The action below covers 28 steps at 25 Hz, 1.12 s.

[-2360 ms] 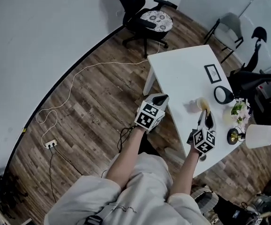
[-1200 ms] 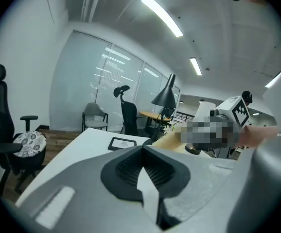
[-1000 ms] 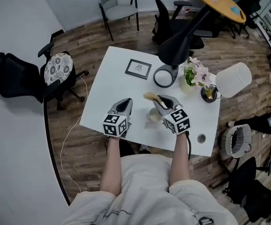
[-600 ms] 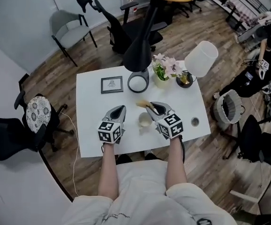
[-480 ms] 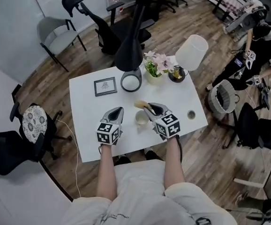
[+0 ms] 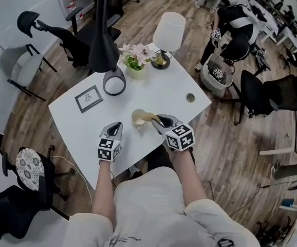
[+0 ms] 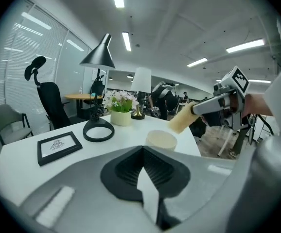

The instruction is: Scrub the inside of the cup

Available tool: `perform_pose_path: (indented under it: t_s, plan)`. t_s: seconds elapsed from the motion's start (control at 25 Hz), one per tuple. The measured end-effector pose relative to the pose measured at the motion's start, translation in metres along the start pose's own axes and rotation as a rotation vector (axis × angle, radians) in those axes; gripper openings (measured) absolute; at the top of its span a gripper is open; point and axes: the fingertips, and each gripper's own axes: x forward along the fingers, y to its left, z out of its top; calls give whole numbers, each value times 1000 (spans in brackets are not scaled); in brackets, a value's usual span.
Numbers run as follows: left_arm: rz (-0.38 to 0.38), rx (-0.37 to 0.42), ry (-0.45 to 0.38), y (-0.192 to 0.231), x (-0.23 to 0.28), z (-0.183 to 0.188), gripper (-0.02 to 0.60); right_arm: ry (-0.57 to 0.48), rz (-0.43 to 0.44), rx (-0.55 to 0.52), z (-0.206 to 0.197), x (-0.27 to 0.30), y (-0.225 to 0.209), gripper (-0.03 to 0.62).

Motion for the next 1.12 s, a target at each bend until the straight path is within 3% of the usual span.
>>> perform_pose_path:
  t_s: [0.16, 0.28, 0.4, 0.6, 0.72, 1.12]
  plan:
    - [-82, 36, 8, -25, -3, -8, 0, 50, 87, 47, -21, -9, 5, 107]
    - [-94, 61, 26, -30, -4, -10, 11, 123, 92, -21, -22, -12, -1, 107]
    - [-132, 39, 15, -46, 2, -4, 66, 177, 93, -89, -13, -24, -15, 107]
    - [-178, 61, 12, -61, 2, -8, 122, 208, 91, -182, 11, -13, -16, 107]
    - [-213, 53, 65, -76, 16, -16, 150, 223, 95, -242, 19, -2, -11, 107]
    - [-9, 17, 221, -90, 76, -62, 153, 256, 73, -323, 11, 21, 1, 107]
